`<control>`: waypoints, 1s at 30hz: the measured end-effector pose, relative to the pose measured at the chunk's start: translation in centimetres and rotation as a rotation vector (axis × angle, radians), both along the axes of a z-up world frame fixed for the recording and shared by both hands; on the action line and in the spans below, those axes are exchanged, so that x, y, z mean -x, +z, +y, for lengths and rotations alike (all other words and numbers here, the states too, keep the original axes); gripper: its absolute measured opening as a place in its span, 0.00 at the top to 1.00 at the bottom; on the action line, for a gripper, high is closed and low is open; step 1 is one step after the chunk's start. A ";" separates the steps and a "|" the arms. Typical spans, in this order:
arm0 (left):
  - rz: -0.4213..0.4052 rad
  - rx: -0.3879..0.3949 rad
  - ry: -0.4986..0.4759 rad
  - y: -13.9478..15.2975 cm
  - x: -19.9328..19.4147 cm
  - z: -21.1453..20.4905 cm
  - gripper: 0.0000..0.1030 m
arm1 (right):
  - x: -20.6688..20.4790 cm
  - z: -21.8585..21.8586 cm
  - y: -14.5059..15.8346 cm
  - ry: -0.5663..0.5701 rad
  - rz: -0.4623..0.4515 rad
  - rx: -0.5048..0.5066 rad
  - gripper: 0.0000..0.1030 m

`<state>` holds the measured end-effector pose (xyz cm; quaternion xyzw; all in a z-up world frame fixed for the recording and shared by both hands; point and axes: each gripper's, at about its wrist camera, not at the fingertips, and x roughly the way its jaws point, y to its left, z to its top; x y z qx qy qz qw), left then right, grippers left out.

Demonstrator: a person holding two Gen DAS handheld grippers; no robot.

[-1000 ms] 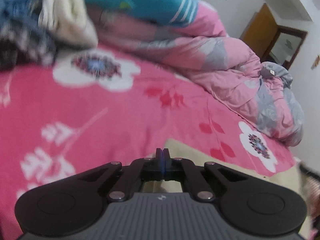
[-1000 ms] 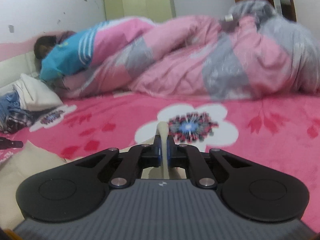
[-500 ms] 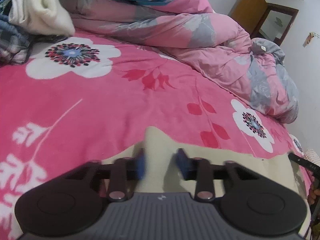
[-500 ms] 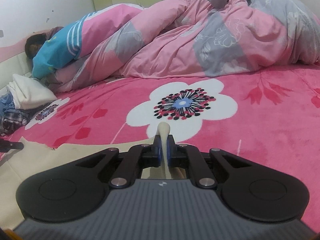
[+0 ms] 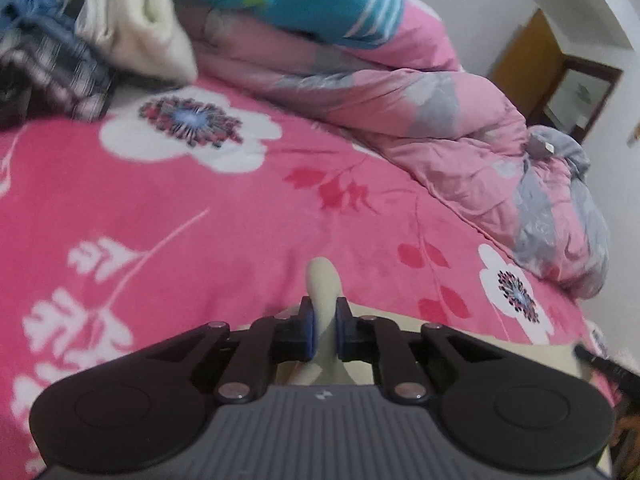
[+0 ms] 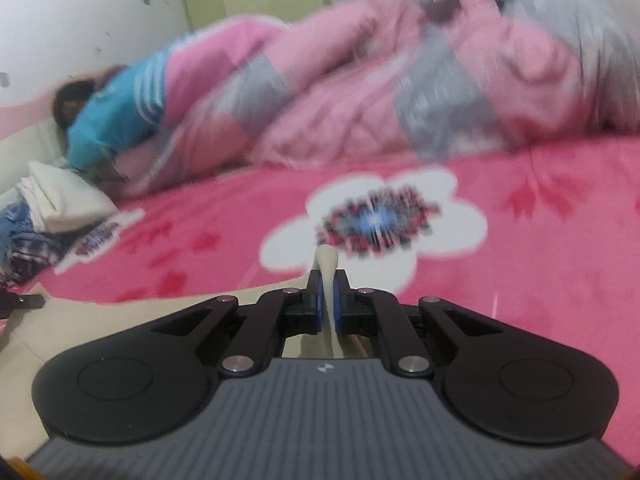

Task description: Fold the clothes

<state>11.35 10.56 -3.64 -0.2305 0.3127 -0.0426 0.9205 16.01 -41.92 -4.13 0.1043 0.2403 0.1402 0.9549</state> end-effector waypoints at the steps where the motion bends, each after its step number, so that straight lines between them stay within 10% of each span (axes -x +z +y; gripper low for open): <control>1: -0.001 -0.014 -0.003 0.0 0.0 -0.1 0.89 | -0.1 0.0 -0.3 -0.004 0.007 -0.006 0.97; 7: 0.062 0.017 0.004 -1.4 -1.2 0.2 0.72 | -0.9 -0.1 -1.1 -0.024 0.079 -0.003 0.93; 12: 0.009 -0.001 0.071 1.2 1.0 1.0 0.42 | 1.5 -1.4 1.1 -0.124 0.044 -0.006 0.71; 18: -0.046 -0.064 -0.102 5.3 5.5 -0.7 0.19 | 9.7 -4.5 6.1 -0.243 0.005 -0.013 0.72; 23: 0.006 -0.113 -0.280 4.4 9.2 -3.7 0.19 | 16.4 -2.0 6.6 -0.128 0.041 0.049 0.79; 30: 0.023 -0.277 -0.246 -0.1 11.0 -4.5 0.22 | 16.9 0.3 -2.6 -0.163 0.218 0.186 0.85</control>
